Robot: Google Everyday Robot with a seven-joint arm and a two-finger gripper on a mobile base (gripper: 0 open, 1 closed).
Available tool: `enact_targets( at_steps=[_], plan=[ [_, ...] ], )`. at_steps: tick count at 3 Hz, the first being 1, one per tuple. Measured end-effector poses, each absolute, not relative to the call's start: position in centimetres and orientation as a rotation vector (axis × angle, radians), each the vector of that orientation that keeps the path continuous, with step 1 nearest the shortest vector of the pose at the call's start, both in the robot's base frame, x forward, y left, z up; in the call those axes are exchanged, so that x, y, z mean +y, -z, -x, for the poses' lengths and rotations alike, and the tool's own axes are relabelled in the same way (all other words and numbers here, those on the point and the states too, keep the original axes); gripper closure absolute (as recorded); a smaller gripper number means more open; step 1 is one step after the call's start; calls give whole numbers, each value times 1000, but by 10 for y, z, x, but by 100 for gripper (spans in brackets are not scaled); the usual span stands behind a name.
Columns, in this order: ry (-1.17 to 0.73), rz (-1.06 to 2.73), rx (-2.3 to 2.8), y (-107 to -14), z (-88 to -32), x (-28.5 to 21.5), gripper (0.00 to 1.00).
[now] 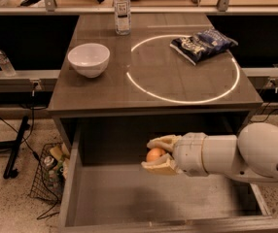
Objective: Pick orange from top drawer and place on counter
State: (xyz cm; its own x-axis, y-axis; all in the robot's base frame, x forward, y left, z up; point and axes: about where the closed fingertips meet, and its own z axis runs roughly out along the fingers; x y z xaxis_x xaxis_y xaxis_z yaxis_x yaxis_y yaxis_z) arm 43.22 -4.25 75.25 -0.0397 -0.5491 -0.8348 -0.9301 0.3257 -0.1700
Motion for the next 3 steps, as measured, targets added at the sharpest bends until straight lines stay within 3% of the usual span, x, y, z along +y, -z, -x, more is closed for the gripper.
enact_targets(
  at_steps=[1,3],
  plan=[
    [-520,1337,1676,-764,-430,-42,100],
    [-346,1402,1386,-899,-440,-19,100]
  ],
)
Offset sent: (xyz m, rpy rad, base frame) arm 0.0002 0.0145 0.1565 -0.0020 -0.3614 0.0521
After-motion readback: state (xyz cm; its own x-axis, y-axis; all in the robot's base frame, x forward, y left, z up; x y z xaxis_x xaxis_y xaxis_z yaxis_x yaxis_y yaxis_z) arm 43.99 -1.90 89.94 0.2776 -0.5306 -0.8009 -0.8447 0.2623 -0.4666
